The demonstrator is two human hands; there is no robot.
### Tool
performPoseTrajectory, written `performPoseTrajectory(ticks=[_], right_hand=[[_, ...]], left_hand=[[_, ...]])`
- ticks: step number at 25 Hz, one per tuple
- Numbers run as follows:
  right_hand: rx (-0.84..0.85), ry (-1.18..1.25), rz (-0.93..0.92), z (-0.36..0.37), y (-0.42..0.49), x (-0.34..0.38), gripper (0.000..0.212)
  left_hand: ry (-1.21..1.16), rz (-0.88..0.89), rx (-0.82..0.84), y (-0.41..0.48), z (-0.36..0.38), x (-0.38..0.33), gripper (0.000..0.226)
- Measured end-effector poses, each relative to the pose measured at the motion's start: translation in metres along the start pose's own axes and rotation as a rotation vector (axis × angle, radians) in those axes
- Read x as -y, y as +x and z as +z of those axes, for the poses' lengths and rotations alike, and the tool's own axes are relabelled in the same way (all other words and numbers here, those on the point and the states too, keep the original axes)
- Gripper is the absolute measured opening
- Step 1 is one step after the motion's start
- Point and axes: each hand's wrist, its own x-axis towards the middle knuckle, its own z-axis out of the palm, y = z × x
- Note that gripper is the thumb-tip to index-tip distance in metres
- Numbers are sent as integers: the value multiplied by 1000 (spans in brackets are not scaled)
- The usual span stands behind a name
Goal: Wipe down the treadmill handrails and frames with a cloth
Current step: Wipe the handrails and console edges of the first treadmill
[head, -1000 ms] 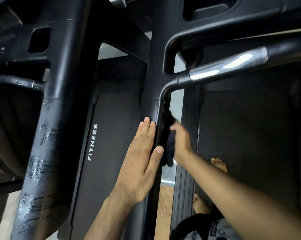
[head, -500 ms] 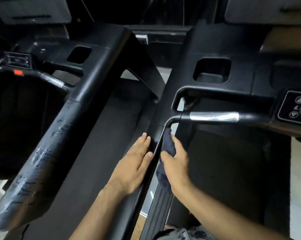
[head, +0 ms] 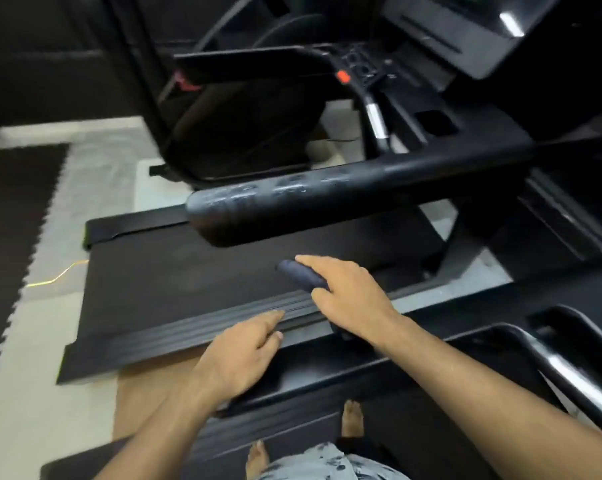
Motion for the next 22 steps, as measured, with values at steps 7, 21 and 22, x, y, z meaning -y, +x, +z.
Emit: performPoseTrajectory(ticks=[7, 21, 22], right_hand=[[638, -502, -446, 83, 20, 7, 65], [845, -180, -566, 131, 44, 17, 53], [943, -167, -488, 142, 60, 21, 51]], left_hand=[[-166, -375, -216, -73, 25, 27, 34], [68, -638, -265, -72, 50, -16, 79], [76, -638, -257, -72, 48, -13, 79]])
